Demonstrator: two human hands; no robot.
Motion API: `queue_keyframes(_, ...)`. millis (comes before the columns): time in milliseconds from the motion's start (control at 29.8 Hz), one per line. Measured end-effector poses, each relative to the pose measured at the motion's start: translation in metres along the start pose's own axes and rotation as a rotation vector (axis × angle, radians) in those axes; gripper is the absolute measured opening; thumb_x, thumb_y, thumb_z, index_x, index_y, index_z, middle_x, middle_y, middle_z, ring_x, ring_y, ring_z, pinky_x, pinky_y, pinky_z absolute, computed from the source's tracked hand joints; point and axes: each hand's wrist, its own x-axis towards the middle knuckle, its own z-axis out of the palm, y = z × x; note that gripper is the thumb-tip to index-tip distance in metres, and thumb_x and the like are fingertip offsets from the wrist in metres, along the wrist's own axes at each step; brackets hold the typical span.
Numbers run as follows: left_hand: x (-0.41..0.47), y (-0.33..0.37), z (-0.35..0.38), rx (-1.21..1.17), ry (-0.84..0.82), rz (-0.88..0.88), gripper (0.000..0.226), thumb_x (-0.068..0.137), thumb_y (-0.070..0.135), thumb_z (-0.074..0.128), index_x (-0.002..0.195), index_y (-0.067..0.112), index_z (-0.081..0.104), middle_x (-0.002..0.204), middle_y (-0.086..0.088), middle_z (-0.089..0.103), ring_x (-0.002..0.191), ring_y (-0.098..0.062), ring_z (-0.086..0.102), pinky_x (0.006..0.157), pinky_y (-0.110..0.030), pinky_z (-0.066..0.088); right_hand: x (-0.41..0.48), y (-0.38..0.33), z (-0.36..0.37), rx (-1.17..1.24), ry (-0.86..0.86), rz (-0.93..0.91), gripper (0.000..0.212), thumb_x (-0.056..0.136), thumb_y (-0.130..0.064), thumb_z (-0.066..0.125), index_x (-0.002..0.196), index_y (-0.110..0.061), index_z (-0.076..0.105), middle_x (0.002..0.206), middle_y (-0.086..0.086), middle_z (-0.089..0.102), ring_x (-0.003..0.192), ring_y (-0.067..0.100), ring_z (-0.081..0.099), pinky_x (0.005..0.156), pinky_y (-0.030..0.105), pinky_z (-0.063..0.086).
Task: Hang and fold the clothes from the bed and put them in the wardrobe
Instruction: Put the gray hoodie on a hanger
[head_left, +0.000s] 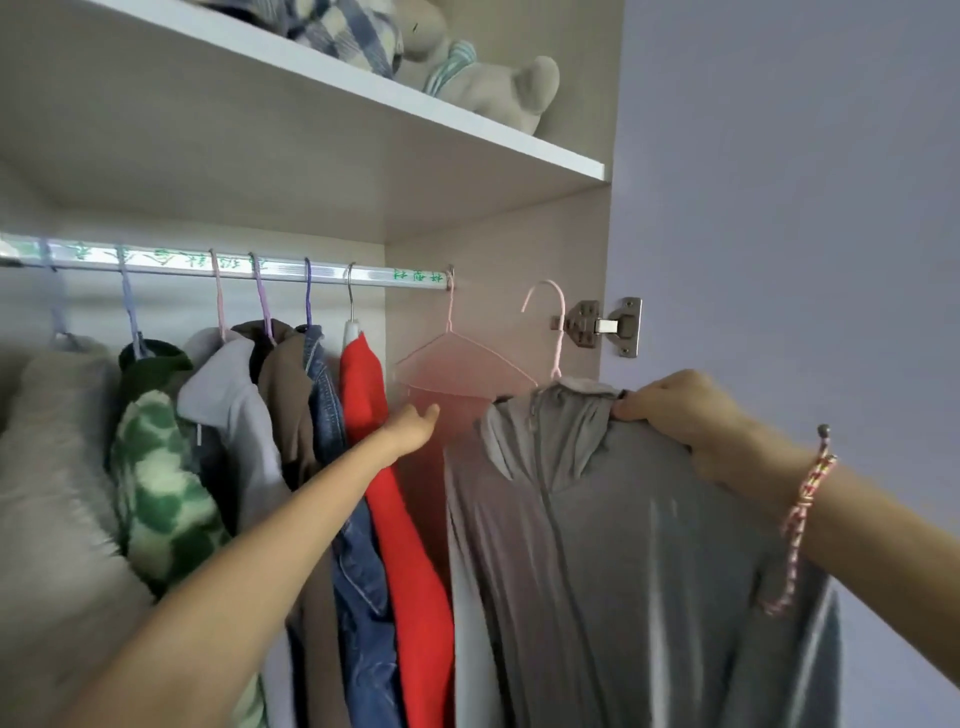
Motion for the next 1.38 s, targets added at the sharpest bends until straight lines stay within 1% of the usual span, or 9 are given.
queue_keyframes(134,0.004,0.007,-0.012,-0.34,0.053,-0.013,0.058,0.099,0.041,0.036,0.144,0.006,0.028,0.15,-0.009,0.029,0.139,-0.026,0.028,0.11,-0.038,0.025,0.023,-0.024,0.035,0.265,-0.003,-0.009,0.024,0.076,0.002,0.064,0.098,0.009,0.063,0.079,0.012,0.061,0.07,0.026,0.056,0.063,0.032,0.049)
queue_keyframes(235,0.004,0.017,-0.022,-0.509,0.07,0.001,0.036,0.099,0.035,0.041,0.124,0.011,0.05,0.119,-0.008,0.051,0.113,-0.025,0.05,0.089,-0.035,0.042,0.033,-0.043,0.06,0.382,-0.044,-0.029,0.015,0.075,-0.003,0.064,0.088,0.003,0.06,0.077,0.012,0.059,0.071,0.028,0.056,0.066,0.032,0.049)
queue_keyframes(336,0.008,0.035,-0.043,-0.307,0.247,0.131,0.025,0.099,0.025,0.041,0.104,0.008,0.059,0.091,-0.009,0.057,0.095,-0.022,0.053,0.073,-0.028,0.041,0.05,-0.067,0.095,0.523,-0.128,-0.054,0.016,0.078,-0.009,0.066,0.076,-0.001,0.052,0.07,0.01,0.053,0.062,0.023,0.051,0.059,0.028,0.043)
queue_keyframes(537,0.017,0.045,-0.085,0.22,0.359,0.302,0.034,0.098,0.015,0.036,0.126,0.006,0.052,0.129,-0.016,0.054,0.119,-0.031,0.048,0.099,-0.033,0.038,0.096,-0.079,0.183,0.559,-0.128,-0.057,0.016,0.072,-0.009,0.067,0.063,-0.003,0.054,0.072,0.011,0.06,0.076,0.028,0.059,0.077,0.038,0.05)
queue_keyframes(672,0.041,0.042,-0.109,0.458,0.358,0.314,0.038,0.096,0.013,0.035,0.133,0.009,0.045,0.136,-0.014,0.046,0.125,-0.031,0.04,0.104,-0.043,0.034,0.133,-0.087,0.232,0.48,-0.089,-0.06,0.026,0.08,-0.007,0.06,0.098,0.011,0.065,0.091,0.017,0.063,0.089,0.029,0.061,0.079,0.035,0.048)
queue_keyframes(772,0.059,0.044,-0.116,0.583,0.366,0.279,0.041,0.095,0.011,0.037,0.136,0.009,0.042,0.142,-0.012,0.04,0.13,-0.03,0.035,0.107,-0.043,0.031,0.156,-0.087,0.26,0.369,-0.1,-0.06,0.033,0.085,-0.012,0.057,0.109,0.01,0.061,0.108,0.021,0.064,0.103,0.033,0.06,0.084,0.032,0.046)
queue_keyframes(1108,0.098,0.026,-0.095,0.71,0.295,0.355,0.039,0.097,0.017,0.035,0.134,0.008,0.044,0.145,-0.012,0.035,0.136,-0.026,0.025,0.113,-0.04,0.021,0.169,-0.045,0.262,0.045,-0.18,-0.287,0.028,0.091,-0.019,0.052,0.093,0.002,0.069,0.1,0.022,0.068,0.087,0.025,0.06,0.074,0.029,0.043)
queue_keyframes(1242,0.111,0.027,-0.081,0.663,0.254,0.455,0.039,0.1,0.028,0.032,0.126,0.009,0.052,0.138,-0.01,0.046,0.133,-0.025,0.03,0.112,-0.039,0.021,0.185,-0.028,0.224,-0.597,0.366,-0.74,0.013,0.06,-0.005,0.074,0.068,-0.001,0.065,0.072,0.023,0.061,0.069,0.04,0.059,0.058,0.038,0.045)
queue_keyframes(1377,0.112,0.025,-0.055,0.779,0.108,0.439,0.049,0.099,0.042,0.032,0.135,0.013,0.046,0.147,-0.009,0.036,0.141,-0.026,0.018,0.116,-0.044,0.013,0.19,-0.012,0.207,-1.168,0.426,-0.762,0.037,0.038,-0.014,0.08,0.071,-0.01,0.064,0.071,0.012,0.058,0.064,0.029,0.057,0.057,0.03,0.043)
